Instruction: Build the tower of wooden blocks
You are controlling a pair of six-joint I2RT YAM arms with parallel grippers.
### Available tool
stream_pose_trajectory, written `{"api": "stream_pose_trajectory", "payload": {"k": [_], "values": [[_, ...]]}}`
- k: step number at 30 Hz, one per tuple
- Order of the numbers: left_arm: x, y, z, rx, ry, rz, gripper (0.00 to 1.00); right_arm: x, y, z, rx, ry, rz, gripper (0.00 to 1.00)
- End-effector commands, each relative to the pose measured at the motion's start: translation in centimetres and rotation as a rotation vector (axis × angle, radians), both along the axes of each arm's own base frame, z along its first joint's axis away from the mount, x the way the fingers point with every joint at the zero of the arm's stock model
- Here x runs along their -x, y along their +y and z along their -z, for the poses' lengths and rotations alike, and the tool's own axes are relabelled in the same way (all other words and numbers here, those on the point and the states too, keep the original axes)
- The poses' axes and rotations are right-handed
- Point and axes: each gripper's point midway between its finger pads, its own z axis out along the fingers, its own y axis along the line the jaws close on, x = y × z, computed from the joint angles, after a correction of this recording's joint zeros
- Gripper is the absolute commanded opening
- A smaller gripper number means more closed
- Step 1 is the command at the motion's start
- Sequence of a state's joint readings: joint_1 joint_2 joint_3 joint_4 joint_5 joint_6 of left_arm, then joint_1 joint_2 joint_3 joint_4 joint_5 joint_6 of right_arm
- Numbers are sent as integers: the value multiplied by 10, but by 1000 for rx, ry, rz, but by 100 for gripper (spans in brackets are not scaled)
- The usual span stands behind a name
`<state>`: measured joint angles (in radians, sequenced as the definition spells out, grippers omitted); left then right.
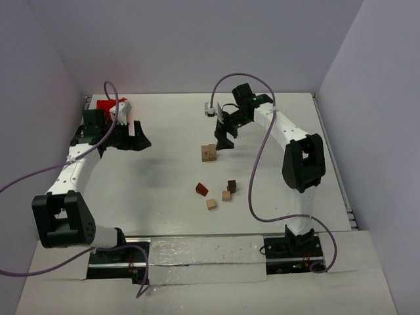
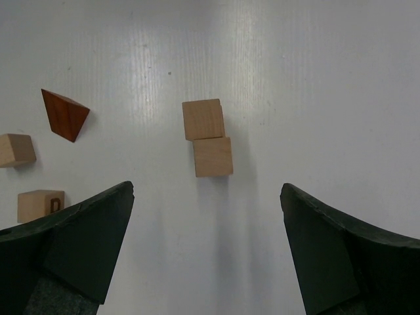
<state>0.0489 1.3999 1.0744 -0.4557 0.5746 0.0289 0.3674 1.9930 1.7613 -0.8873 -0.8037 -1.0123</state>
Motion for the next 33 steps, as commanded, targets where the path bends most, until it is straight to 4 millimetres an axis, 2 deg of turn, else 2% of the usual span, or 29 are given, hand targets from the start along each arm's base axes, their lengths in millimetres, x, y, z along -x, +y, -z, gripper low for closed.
{"api": "stream_pose_trajectory", "payload": {"k": [1, 18, 25, 33], "values": [[6, 6, -8, -42, -41, 2, 99, 2, 13, 7, 57, -118, -77, 100], [8, 16, -15, -104, -76, -25, 99, -2, 35, 65, 280, -133, -78, 100], [8, 17, -14, -103, -74, -30, 99, 0, 38, 86, 343, -137, -94, 95], [9, 17, -13, -105, -71, -32, 99, -2, 41, 100, 376, -131, -95, 89]]}}
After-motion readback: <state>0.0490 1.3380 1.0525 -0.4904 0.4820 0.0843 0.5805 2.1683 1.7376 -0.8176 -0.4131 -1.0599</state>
